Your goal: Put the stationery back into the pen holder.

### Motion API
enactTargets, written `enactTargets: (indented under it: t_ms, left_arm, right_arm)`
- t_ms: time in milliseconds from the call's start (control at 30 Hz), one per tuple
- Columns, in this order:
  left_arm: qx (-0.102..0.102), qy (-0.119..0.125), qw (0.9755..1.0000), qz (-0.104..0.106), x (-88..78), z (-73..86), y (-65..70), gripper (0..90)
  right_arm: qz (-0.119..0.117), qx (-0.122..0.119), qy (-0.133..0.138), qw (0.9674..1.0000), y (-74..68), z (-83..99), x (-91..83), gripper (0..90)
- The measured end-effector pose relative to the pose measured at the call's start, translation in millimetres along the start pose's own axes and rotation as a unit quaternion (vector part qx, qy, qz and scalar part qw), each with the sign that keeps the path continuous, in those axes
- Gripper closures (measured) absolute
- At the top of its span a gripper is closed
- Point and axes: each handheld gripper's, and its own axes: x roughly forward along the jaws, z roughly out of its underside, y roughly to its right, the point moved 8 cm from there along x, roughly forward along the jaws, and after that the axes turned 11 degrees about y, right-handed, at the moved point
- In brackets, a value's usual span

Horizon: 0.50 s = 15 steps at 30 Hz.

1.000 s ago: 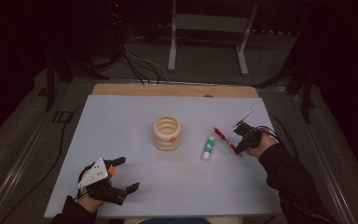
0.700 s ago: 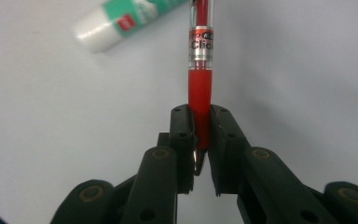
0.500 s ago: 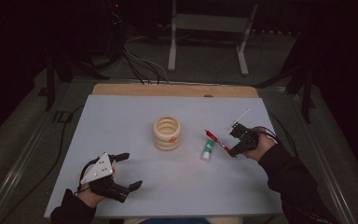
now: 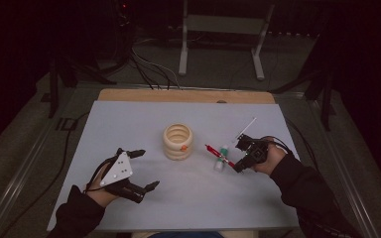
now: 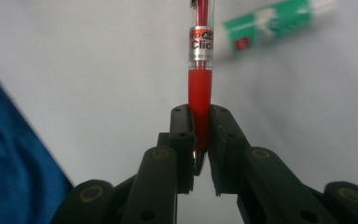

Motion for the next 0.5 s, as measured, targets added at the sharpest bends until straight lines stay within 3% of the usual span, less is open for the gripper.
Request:
enactTargets:
  t_ms: [67,267,300,500]
  left_arm:
    - [0.008,-0.015,0.9998,0.008,4.8,-3.4,1.4,1.8]
    - [0.015,-0.025,0.9991,0.032,14.7,-11.4,8.0,1.5]
    - [0.027,-0.026,0.9987,0.035,16.2,-12.8,9.9,1.5]
    - [0.048,-0.045,0.9967,0.048,20.9,-15.4,17.4,1.5]
  right_arm:
    - [-0.008,-0.002,0.002,1.0000,-4.1,-1.7,2.0,80.9]
    - [-0.023,-0.019,-0.004,0.9995,-15.4,-5.4,6.1,80.9]
    - [-0.026,-0.019,-0.004,0.9995,-17.3,-6.5,6.2,80.9]
    - [-0.040,-0.035,-0.006,0.9986,-29.4,-13.9,4.1,80.8]
